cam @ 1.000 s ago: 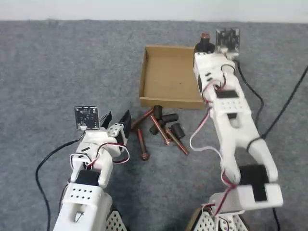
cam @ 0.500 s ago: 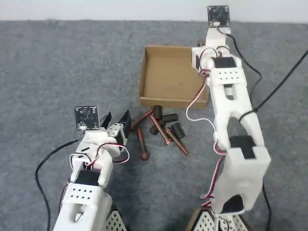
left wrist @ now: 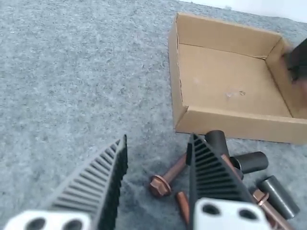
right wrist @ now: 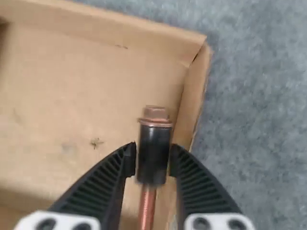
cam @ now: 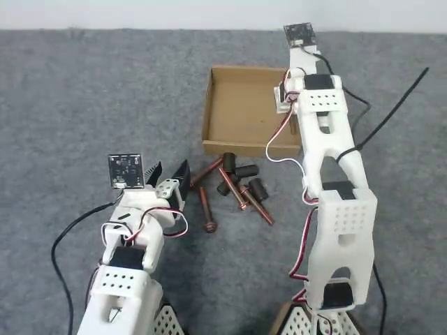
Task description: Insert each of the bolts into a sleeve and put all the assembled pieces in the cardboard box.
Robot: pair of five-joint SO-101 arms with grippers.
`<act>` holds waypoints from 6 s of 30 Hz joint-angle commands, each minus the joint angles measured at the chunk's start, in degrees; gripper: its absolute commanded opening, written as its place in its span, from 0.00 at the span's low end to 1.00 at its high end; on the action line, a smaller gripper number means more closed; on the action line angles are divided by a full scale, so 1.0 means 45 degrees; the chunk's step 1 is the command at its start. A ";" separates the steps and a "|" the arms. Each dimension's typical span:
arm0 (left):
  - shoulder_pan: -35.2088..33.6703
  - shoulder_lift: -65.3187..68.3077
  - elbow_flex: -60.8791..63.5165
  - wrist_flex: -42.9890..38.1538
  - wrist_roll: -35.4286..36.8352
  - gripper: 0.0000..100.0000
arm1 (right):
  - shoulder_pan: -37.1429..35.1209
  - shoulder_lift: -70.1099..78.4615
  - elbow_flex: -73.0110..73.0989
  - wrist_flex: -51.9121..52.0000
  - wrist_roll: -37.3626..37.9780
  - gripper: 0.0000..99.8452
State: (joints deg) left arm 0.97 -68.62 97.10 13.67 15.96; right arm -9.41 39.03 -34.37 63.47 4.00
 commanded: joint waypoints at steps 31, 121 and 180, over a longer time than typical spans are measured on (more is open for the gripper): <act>0.0059 -0.0391 -0.0127 0.0039 -0.0137 0.19 | -0.3741 -0.9817 0.4650 0.8078 0.0195 0.01; 0.0371 -0.0391 -0.1143 0.1680 -0.0059 0.19 | 0.2530 -1.6557 2.2310 -0.3331 0.1934 0.01; 0.6779 1.6469 -1.3314 0.5548 0.8694 0.19 | 0.2530 -1.6537 2.2349 -0.3995 0.1895 0.01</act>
State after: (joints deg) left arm 32.00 6.37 39.69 38.11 54.37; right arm 1.32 -32.79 66.37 46.42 11.82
